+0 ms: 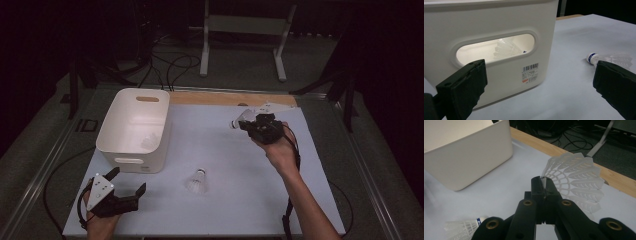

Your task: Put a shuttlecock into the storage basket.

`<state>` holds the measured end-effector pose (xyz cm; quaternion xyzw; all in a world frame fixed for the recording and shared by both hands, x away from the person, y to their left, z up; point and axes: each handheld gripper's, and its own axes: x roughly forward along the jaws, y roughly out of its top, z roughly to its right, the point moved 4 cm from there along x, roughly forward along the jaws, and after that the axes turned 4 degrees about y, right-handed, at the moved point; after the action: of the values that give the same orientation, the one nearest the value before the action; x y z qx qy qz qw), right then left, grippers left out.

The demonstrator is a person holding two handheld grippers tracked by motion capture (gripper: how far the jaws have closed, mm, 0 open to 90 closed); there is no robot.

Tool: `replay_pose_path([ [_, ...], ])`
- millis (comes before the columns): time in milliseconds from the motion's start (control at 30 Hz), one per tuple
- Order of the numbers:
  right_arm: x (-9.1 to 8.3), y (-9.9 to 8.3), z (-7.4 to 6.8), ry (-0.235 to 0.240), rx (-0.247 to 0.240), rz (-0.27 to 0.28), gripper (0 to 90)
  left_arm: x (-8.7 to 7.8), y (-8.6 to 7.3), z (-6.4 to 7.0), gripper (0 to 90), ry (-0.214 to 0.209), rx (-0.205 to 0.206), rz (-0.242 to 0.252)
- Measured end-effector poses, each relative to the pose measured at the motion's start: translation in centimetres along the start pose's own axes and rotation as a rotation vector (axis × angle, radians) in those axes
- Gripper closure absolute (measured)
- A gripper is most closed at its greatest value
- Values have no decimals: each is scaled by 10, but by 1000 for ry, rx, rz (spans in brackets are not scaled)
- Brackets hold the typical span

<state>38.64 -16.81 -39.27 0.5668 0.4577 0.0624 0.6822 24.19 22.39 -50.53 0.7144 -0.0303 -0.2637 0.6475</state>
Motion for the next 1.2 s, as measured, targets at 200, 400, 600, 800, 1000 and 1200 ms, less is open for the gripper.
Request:
replay_pose_path([
  [200, 0, 3, -1, 1, -3, 6, 892, 0, 0, 0, 0, 3, -2, 2],
  [400, 0, 7, -2, 5, -6, 12, 892, 0, 0, 0, 0, 2, -1, 2],
  [600, 2, 10, -4, 7, -8, 16, 892, 0, 0, 0, 0, 3, -2, 3],
  [800, 2, 13, -4, 8, -13, 18, 892, 0, 0, 0, 0, 2, -1, 2],
  [1000, 3, 16, -4, 10, -13, 21, 892, 0, 0, 0, 0, 1, 0, 3],
  [1200, 4, 20, -6, 9, -18, 24, 892, 0, 0, 0, 0, 2, -1, 3],
])
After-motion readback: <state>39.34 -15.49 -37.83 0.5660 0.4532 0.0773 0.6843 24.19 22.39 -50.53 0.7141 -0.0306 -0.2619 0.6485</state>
